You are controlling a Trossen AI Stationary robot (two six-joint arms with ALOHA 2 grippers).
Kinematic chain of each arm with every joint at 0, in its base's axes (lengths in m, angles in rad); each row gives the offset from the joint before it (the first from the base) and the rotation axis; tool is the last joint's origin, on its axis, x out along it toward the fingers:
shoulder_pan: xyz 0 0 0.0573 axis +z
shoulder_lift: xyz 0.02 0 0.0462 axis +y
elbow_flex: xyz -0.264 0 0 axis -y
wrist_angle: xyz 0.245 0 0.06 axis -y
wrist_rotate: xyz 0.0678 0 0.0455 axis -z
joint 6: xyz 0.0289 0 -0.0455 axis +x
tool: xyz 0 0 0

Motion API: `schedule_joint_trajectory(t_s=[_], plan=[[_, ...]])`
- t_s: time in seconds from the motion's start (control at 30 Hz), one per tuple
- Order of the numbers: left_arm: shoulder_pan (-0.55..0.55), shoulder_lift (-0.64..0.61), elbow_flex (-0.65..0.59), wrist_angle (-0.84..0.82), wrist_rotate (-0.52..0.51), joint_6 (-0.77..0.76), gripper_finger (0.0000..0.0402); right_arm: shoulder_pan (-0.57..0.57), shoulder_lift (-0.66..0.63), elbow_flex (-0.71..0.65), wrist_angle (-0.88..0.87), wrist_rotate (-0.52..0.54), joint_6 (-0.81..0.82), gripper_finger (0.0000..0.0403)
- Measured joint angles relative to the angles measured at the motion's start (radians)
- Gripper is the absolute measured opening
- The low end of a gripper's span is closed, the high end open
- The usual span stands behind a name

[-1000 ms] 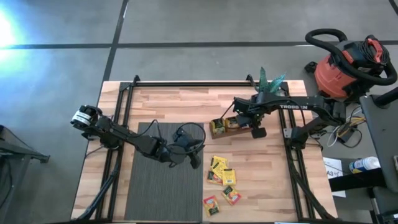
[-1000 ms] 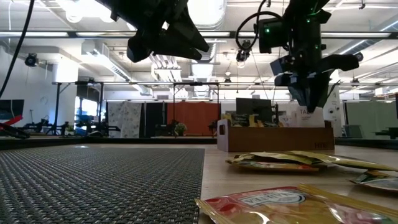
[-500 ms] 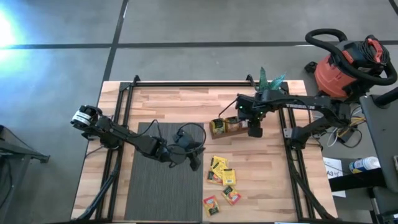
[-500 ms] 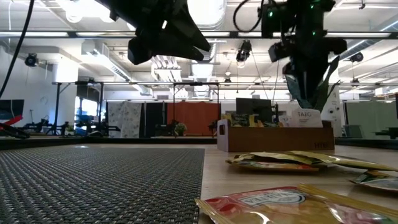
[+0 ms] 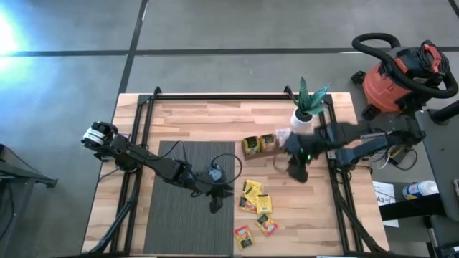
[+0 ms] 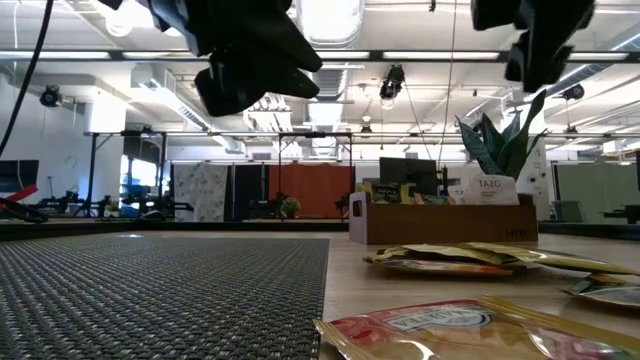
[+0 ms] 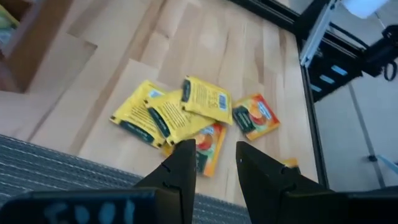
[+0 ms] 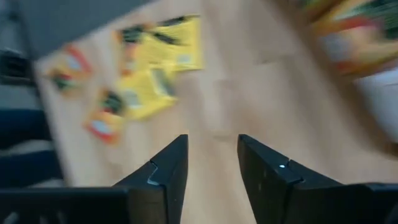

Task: Pick & Place Tea
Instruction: Put the orange tea bag into the left section of the wooden organizer

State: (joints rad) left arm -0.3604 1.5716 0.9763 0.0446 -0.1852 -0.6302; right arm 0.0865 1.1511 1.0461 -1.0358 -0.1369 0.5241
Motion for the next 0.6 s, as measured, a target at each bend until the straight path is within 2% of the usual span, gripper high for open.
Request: schedule_joint_trajectory(t_s=[0.1, 0.17, 0.27, 0.37, 0.47, 0.6], plan=[[-0.017, 0.001, -0.015, 0.021, 0.035, 0.001, 0.0108, 0.150, 0.009, -0.058, 0.196, 0.002, 0.252, 0.0135], [-0.035, 0.001, -0.033, 0.050, 0.051, 0.002, 0.0108, 0.239, 0.024, -0.097, 0.367, 0.042, 0.434, 0.0135], [-0.062, 0.028, -0.048, 0.113, 0.094, 0.021, 0.0108, 0.356, 0.063, -0.150, 0.603, 0.165, 0.688, 0.0132], [-0.091, 0.100, -0.039, 0.172, 0.174, 0.080, 0.0108, 0.453, 0.128, -0.183, 0.784, 0.308, 0.870, 0.0130], [-0.113, 0.191, -0.003, 0.199, 0.217, 0.105, 0.0108, 0.534, 0.219, -0.189, 0.891, 0.368, 0.998, 0.0130], [-0.117, 0.266, 0.053, 0.200, 0.227, 0.105, 0.0108, 0.608, 0.364, -0.138, 0.925, 0.349, 1.113, 0.0130]])
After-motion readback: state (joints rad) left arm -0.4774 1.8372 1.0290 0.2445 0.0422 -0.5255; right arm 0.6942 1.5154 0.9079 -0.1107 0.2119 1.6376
